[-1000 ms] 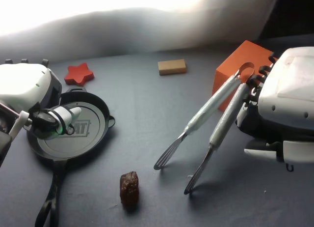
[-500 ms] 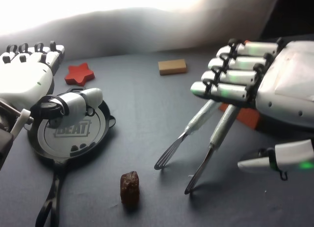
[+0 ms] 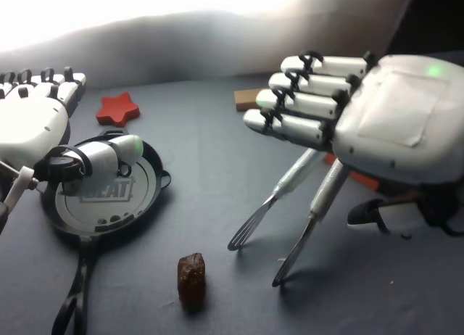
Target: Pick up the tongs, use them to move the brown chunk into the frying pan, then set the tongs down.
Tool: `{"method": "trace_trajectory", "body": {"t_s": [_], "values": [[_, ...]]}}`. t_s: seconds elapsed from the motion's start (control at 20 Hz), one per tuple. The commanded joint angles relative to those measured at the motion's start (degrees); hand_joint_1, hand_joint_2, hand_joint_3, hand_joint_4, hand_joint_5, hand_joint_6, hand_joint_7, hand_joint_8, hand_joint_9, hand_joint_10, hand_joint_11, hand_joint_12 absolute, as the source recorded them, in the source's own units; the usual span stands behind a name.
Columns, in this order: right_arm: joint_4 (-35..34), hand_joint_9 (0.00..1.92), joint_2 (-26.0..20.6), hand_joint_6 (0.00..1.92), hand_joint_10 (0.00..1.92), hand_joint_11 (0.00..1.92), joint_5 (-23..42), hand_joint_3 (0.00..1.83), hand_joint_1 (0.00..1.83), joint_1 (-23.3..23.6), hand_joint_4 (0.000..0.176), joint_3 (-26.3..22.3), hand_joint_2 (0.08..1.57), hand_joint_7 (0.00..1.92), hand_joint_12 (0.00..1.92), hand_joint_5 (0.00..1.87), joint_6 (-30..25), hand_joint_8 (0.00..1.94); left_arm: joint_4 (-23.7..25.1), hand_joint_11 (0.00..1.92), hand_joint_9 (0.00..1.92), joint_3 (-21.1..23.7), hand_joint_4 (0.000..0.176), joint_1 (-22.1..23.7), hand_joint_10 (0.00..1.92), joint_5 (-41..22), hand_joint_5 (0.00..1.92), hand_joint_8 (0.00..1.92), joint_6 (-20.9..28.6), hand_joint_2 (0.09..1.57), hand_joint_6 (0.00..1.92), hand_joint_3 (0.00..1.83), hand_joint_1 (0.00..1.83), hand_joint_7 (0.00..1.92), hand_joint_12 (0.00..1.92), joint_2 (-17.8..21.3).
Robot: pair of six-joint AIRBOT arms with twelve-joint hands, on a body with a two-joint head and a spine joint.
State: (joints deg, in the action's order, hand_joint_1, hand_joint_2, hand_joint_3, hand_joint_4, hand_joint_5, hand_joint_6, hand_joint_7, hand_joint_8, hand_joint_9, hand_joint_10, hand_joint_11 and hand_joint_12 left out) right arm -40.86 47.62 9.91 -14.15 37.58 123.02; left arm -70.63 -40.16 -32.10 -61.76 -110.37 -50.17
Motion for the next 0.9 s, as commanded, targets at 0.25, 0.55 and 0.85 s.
{"method": "trace_trajectory", "body": {"t_s": [0.25,0.55,0.85], "values": [[-35.2,0.00,6.4,0.00,0.00,0.00,4.2,0.00,1.10,2.9,0.000,3.4,0.90,0.00,0.00,0.00,39.2,0.00,4.1,0.00,0.08,0.7,0.006,-0.5,0.00,-4.5,0.05,0.00,-0.4,1.21,0.00,0.00,0.00,0.08,0.39,0.9],[-43.2,0.00,9.3,0.00,0.00,0.00,3.9,0.00,1.09,4.0,0.000,6.9,0.90,0.00,0.00,0.00,49.5,0.00,4.1,0.00,0.08,0.7,0.012,-0.1,0.00,-2.0,0.02,0.00,-0.3,1.22,0.00,0.00,0.00,0.07,0.42,0.9],[-43.2,0.00,10.6,0.00,0.00,0.00,4.8,0.00,1.12,3.9,0.000,7.6,0.89,0.00,0.00,0.00,49.5,0.00,3.2,0.00,0.10,1.3,0.010,0.3,0.00,-0.9,0.07,0.00,-0.4,1.23,0.00,0.00,0.00,0.10,0.49,0.9]]}}
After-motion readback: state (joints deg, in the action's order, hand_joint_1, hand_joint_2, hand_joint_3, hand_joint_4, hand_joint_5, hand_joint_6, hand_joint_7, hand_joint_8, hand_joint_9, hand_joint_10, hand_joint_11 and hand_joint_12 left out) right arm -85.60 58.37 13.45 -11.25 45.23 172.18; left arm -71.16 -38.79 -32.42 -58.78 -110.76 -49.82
